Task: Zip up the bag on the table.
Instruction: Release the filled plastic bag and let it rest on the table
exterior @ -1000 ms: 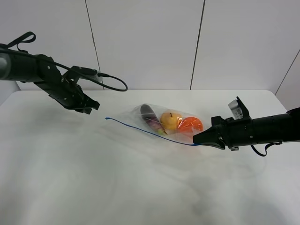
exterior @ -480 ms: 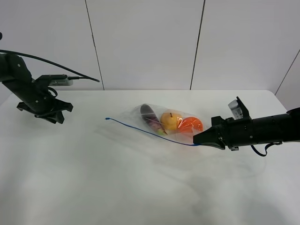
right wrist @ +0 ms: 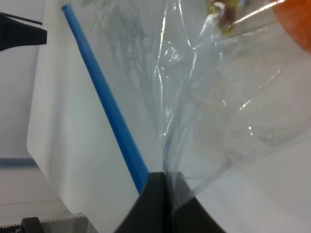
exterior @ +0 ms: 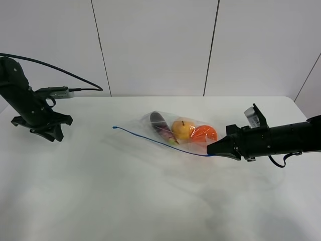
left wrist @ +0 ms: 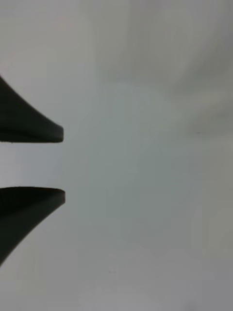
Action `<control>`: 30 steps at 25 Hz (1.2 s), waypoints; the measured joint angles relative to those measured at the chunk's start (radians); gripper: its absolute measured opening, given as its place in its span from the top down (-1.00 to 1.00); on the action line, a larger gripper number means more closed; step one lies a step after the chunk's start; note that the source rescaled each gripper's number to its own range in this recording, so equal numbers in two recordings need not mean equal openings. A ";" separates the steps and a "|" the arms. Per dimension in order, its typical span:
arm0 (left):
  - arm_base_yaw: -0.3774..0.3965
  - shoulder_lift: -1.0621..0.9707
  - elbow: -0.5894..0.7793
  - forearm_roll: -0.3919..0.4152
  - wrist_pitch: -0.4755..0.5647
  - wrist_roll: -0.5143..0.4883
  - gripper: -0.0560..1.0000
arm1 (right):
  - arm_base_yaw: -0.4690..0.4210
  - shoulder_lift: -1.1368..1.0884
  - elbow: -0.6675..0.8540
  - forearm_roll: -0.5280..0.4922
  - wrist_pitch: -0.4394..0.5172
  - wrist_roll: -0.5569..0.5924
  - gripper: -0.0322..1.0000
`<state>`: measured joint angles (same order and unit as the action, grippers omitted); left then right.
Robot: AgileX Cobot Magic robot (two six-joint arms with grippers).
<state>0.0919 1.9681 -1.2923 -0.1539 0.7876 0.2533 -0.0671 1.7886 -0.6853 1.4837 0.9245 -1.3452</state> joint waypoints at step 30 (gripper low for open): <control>0.000 -0.037 -0.055 0.135 0.126 -0.075 -1.00 | 0.000 0.000 0.000 -0.004 0.000 0.000 0.94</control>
<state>0.0919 1.9307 -1.3472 -0.0193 0.9136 0.1785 -0.0671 1.7886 -0.6853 1.4798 0.9245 -1.3452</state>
